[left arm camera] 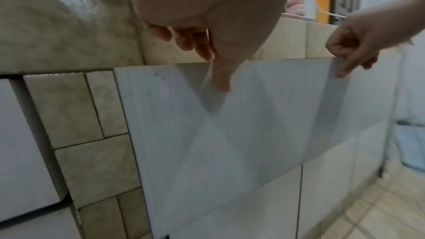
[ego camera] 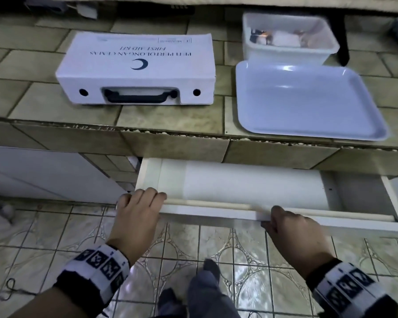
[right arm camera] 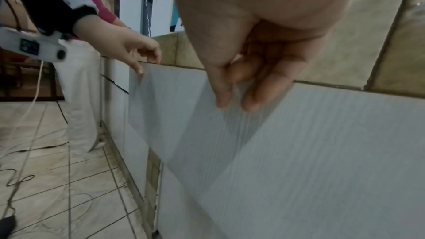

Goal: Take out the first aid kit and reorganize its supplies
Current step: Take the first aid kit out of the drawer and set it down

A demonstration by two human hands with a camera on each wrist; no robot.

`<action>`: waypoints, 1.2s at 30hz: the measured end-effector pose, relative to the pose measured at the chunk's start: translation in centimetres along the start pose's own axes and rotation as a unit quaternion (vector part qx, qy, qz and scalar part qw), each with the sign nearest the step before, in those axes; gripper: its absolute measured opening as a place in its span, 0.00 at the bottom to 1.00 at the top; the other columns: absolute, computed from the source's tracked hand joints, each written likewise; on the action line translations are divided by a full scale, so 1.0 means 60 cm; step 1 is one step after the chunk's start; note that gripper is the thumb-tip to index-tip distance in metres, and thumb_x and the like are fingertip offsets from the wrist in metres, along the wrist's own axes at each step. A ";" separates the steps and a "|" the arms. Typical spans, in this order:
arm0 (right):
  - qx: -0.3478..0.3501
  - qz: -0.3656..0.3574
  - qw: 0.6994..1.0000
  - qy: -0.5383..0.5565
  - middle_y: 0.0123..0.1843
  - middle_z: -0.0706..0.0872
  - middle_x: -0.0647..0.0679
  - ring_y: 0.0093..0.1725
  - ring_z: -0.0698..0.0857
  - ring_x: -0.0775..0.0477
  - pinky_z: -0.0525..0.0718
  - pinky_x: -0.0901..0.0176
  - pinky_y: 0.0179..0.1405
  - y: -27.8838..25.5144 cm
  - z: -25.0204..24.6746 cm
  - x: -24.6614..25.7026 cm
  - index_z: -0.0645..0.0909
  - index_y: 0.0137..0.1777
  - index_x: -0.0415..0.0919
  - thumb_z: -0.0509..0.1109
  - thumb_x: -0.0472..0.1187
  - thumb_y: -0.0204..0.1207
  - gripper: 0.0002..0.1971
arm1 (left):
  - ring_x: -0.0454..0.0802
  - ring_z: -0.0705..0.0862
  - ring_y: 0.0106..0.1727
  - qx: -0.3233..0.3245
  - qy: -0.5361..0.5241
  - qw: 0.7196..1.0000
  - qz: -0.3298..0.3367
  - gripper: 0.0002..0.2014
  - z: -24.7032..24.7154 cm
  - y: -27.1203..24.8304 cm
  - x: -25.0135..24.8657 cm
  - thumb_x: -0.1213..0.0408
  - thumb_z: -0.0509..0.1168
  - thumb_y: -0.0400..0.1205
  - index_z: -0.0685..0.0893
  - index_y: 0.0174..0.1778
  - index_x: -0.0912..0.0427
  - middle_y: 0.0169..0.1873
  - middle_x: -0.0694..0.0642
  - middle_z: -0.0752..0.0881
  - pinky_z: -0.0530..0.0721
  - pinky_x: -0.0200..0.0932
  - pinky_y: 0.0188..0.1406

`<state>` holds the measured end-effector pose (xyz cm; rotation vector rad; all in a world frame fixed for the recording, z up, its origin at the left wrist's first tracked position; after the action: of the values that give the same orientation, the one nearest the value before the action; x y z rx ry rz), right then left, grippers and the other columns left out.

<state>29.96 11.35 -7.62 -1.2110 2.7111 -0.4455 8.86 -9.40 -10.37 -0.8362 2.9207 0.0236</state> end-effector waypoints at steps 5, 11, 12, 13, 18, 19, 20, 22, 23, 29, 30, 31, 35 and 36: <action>0.001 -0.008 0.999 0.047 0.53 0.85 0.47 0.56 0.83 0.43 0.77 0.56 0.46 0.042 -0.022 0.013 0.76 0.52 0.45 0.63 0.48 0.78 0.09 | 0.57 0.81 0.51 -0.011 -0.072 0.982 -0.175 0.11 -0.032 0.044 0.012 0.70 0.66 0.77 0.80 0.54 0.55 0.48 0.54 0.82 0.72 0.54 0.53; 0.050 -0.082 0.984 0.149 0.75 0.70 0.52 0.64 0.80 0.51 0.72 0.65 0.62 0.082 -0.080 0.029 0.77 0.57 0.55 0.66 0.51 0.76 0.10 | 0.60 0.79 0.55 -0.093 -0.102 0.963 -0.231 0.07 -0.113 0.066 0.050 0.67 0.62 0.81 0.80 0.53 0.58 0.51 0.57 0.83 0.71 0.59 0.57; 0.054 -0.083 0.980 0.170 0.71 0.74 0.53 0.55 0.83 0.52 0.74 0.65 0.56 0.090 -0.101 0.034 0.78 0.55 0.56 0.67 0.52 0.76 0.09 | 0.62 0.79 0.55 -0.106 -0.100 0.959 -0.242 0.07 -0.131 0.070 0.054 0.66 0.62 0.81 0.80 0.53 0.59 0.51 0.58 0.83 0.71 0.59 0.58; 0.059 -0.085 0.975 0.195 0.64 0.79 0.54 0.47 0.82 0.55 0.75 0.64 0.50 0.097 -0.124 0.039 0.78 0.51 0.56 0.68 0.53 0.75 0.07 | 0.63 0.78 0.55 -0.122 -0.106 0.953 -0.255 0.07 -0.147 0.074 0.058 0.66 0.63 0.80 0.80 0.54 0.60 0.51 0.59 0.83 0.71 0.59 0.58; 0.128 -0.122 0.858 0.482 0.43 0.90 0.48 0.43 0.88 0.52 0.84 0.55 0.49 0.121 -0.219 0.085 0.81 0.47 0.50 0.73 0.48 0.74 0.06 | 0.55 0.76 0.55 -0.237 -0.232 0.887 -0.322 0.16 -0.204 0.108 0.074 0.63 0.66 0.79 0.76 0.62 0.58 0.56 0.54 0.77 0.75 0.54 0.55; 0.140 -0.105 0.813 0.555 0.44 0.90 0.45 0.43 0.89 0.48 0.86 0.53 0.49 0.129 -0.236 0.097 0.79 0.51 0.50 0.71 0.45 0.75 0.07 | 0.52 0.76 0.55 -0.257 -0.276 0.860 -0.344 0.18 -0.209 0.120 0.079 0.61 0.66 0.80 0.74 0.65 0.59 0.59 0.55 0.77 0.75 0.51 0.54; 0.156 -0.069 0.759 0.628 0.46 0.90 0.41 0.44 0.88 0.45 0.86 0.52 0.47 0.138 -0.250 0.108 0.77 0.54 0.46 0.70 0.43 0.77 0.08 | 0.50 0.75 0.55 -0.273 -0.315 0.831 -0.369 0.22 -0.213 0.133 0.085 0.60 0.66 0.80 0.71 0.68 0.59 0.63 0.56 0.76 0.75 0.50 0.53; 0.193 0.013 0.639 0.745 0.52 0.86 0.34 0.47 0.86 0.39 0.86 0.51 0.46 0.159 -0.277 0.131 0.77 0.53 0.41 0.66 0.41 0.79 0.07 | 0.48 0.74 0.57 -0.287 -0.388 0.776 -0.405 0.28 -0.222 0.158 0.098 0.56 0.65 0.81 0.65 0.74 0.60 0.68 0.56 0.74 0.75 0.50 0.53; 0.217 0.046 0.584 0.781 0.55 0.84 0.32 0.50 0.85 0.37 0.86 0.51 0.46 0.171 -0.289 0.141 0.78 0.52 0.39 0.65 0.42 0.80 0.07 | 0.49 0.75 0.58 -0.289 -0.417 0.754 -0.417 0.29 -0.224 0.171 0.109 0.53 0.65 0.81 0.64 0.75 0.60 0.69 0.55 0.74 0.75 0.50 0.54; 0.253 0.143 0.455 0.842 0.55 0.81 0.31 0.51 0.83 0.34 0.86 0.48 0.44 0.236 -0.328 0.187 0.77 0.53 0.36 0.65 0.44 0.81 0.11 | 0.62 0.83 0.45 -0.200 -0.361 0.803 -0.429 0.24 -0.242 0.236 0.171 0.41 0.69 0.73 0.78 0.47 0.59 0.43 0.61 0.85 0.80 0.57 0.46; 0.235 0.154 0.451 0.847 0.52 0.81 0.32 0.49 0.82 0.34 0.85 0.48 0.44 0.244 -0.331 0.193 0.77 0.50 0.36 0.64 0.43 0.81 0.09 | 0.61 0.83 0.43 -0.182 -0.353 0.816 -0.420 0.24 -0.246 0.248 0.180 0.41 0.70 0.72 0.80 0.47 0.60 0.42 0.62 0.86 0.79 0.54 0.43; 0.217 0.164 0.450 0.851 0.49 0.80 0.33 0.48 0.81 0.35 0.84 0.48 0.43 0.255 -0.332 0.197 0.76 0.48 0.36 0.63 0.42 0.82 0.09 | 0.60 0.83 0.42 -0.165 -0.344 0.829 -0.410 0.23 -0.251 0.261 0.185 0.42 0.71 0.72 0.82 0.48 0.60 0.42 0.62 0.87 0.77 0.53 0.40; 0.182 0.215 0.437 0.855 0.44 0.79 0.33 0.41 0.82 0.38 0.86 0.49 0.33 0.295 -0.345 0.203 0.75 0.45 0.34 0.61 0.42 0.84 0.10 | 0.57 0.82 0.41 -0.132 -0.333 0.859 -0.366 0.14 -0.271 0.312 0.198 0.50 0.71 0.75 0.83 0.46 0.58 0.38 0.56 0.86 0.74 0.49 0.36; 0.175 0.226 0.434 0.855 0.42 0.79 0.33 0.39 0.82 0.38 0.87 0.51 0.28 0.305 -0.349 0.201 0.75 0.44 0.34 0.61 0.42 0.84 0.11 | 0.55 0.81 0.40 -0.131 -0.342 0.861 -0.353 0.14 -0.274 0.327 0.201 0.51 0.72 0.75 0.83 0.45 0.58 0.36 0.53 0.86 0.73 0.47 0.35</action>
<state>3.92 18.33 6.20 0.9823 3.0173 -3.2186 -13.22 0.19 4.46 -1.5099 1.8511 0.5406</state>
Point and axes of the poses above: each hand's wrist, its own y-axis towards the middle knuckle, its own z-axis out of the palm, x = y × z, the point moved 1 cm from there along y, towards the middle knuckle
